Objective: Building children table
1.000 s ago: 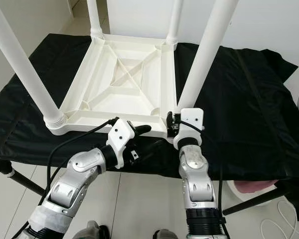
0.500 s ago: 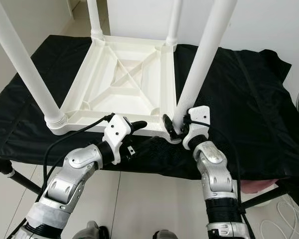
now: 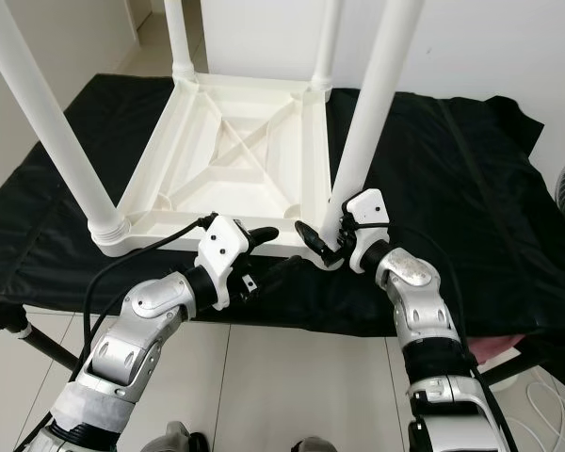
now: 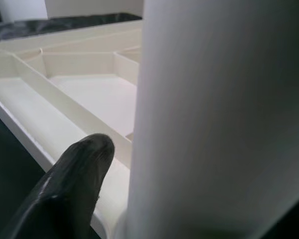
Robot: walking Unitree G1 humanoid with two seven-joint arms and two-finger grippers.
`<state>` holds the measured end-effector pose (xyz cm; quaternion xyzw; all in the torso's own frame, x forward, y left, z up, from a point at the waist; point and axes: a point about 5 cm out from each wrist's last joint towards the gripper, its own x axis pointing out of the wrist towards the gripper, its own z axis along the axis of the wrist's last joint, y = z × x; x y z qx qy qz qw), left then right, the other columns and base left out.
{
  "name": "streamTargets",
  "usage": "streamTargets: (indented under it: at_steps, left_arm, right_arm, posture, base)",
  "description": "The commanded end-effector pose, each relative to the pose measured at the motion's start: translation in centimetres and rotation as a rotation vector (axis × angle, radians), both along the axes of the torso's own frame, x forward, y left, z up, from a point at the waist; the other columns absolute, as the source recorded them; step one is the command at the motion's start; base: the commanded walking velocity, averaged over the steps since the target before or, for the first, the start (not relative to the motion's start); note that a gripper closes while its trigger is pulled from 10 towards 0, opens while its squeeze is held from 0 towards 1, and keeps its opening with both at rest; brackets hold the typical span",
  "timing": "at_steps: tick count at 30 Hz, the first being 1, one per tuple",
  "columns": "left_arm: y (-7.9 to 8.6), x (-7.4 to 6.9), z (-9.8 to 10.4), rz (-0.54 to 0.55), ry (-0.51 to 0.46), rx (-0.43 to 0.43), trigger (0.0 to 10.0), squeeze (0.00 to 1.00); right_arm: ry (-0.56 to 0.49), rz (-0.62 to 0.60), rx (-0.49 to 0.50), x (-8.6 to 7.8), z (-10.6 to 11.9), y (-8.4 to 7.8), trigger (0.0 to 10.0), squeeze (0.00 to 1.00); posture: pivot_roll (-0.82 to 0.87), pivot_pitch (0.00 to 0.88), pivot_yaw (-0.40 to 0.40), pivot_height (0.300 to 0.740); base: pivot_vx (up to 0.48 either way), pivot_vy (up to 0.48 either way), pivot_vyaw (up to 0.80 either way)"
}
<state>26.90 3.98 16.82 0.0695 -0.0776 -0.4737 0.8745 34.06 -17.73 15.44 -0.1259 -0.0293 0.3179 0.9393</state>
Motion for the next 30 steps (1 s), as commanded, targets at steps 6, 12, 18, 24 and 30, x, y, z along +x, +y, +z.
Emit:
streamTargets:
  at_steps: [6, 12, 18, 24, 30]
  left_arm:
    - [0.03, 0.00, -0.59, 0.037, 0.008, 0.020, 10.0, 0.00]
    - [-0.10, -0.06, -0.57, 0.034, 0.012, 0.014, 10.0, 0.00]
    - [-0.24, -0.08, -0.62, 0.029, 0.015, 0.013, 10.0, 0.00]
    - [-0.31, -0.13, -0.71, 0.026, 0.019, 0.012, 10.0, 0.00]
    - [-0.39, -0.18, -0.71, 0.024, 0.019, 0.010, 10.0, 0.00]
  right_arm:
    - [0.064, 0.073, -0.030, 0.12, -1.36, 0.34, 0.0, 0.00]
    - [0.060, 0.062, -0.010, -0.02, -1.52, 0.06, 4.3, 0.00]
    - [0.023, -0.045, 0.048, 0.44, -1.17, -0.32, 10.0, 0.00]
    - [0.012, -0.167, 0.051, 0.51, -1.26, -0.35, 10.0, 0.00]
    - [-0.009, -0.250, 0.074, 0.14, -0.87, -0.10, 10.0, 0.00]
  posture:
    - [-0.07, 0.020, 0.019, 0.740]
    - [-0.08, 0.024, 0.020, 0.740]
    - [-0.08, 0.024, 0.020, 0.740]
    - [-0.08, 0.024, 0.020, 0.740]
    - [-0.08, 0.027, 0.016, 0.740]
  base:
    - [0.000, 0.000, 0.00]
    - [0.000, 0.000, 0.00]
    - [0.000, 0.000, 0.00]
    - [0.000, 0.000, 0.00]
    - [0.000, 0.000, 0.00]
